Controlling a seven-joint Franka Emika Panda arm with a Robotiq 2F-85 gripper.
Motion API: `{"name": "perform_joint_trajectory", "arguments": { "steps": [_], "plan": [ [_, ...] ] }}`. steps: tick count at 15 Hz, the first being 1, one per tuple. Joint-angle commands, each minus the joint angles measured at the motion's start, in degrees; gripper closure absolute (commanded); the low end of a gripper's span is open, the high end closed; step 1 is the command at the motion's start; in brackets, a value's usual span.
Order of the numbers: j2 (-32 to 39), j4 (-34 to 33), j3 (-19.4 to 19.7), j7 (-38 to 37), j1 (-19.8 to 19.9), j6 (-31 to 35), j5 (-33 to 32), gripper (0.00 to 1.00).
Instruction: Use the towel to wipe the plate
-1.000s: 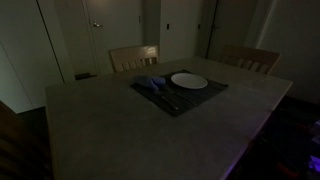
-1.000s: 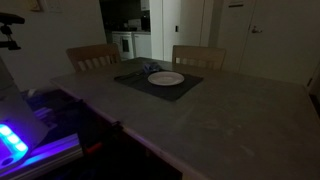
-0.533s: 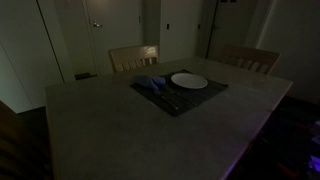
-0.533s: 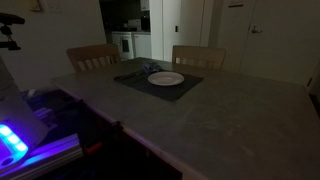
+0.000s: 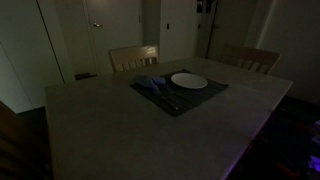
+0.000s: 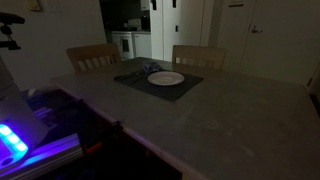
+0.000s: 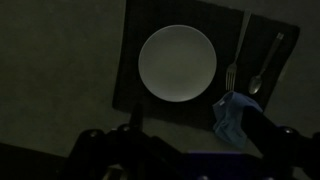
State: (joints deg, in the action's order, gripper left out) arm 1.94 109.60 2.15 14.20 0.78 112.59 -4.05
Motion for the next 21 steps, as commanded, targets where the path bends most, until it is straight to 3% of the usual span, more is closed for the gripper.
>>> {"name": "perform_joint_trajectory", "arguments": {
  "steps": [1, 4, 7, 14, 21],
  "plan": [
    [0.1, -0.1, -0.7, -2.4, -0.2, 0.0, -1.5, 0.0],
    [1.6, -0.2, -2.3, -9.2, -1.8, 1.9, -6.2, 0.0],
    [4.9, -1.6, -3.6, -11.2, -3.0, 4.3, -6.4, 0.0],
    [16.5, -7.3, -4.0, -15.6, -3.4, 9.1, -0.2, 0.0],
    [26.3, -16.3, -4.4, -21.5, -5.8, 8.0, 3.8, 0.0]
  ]
}}
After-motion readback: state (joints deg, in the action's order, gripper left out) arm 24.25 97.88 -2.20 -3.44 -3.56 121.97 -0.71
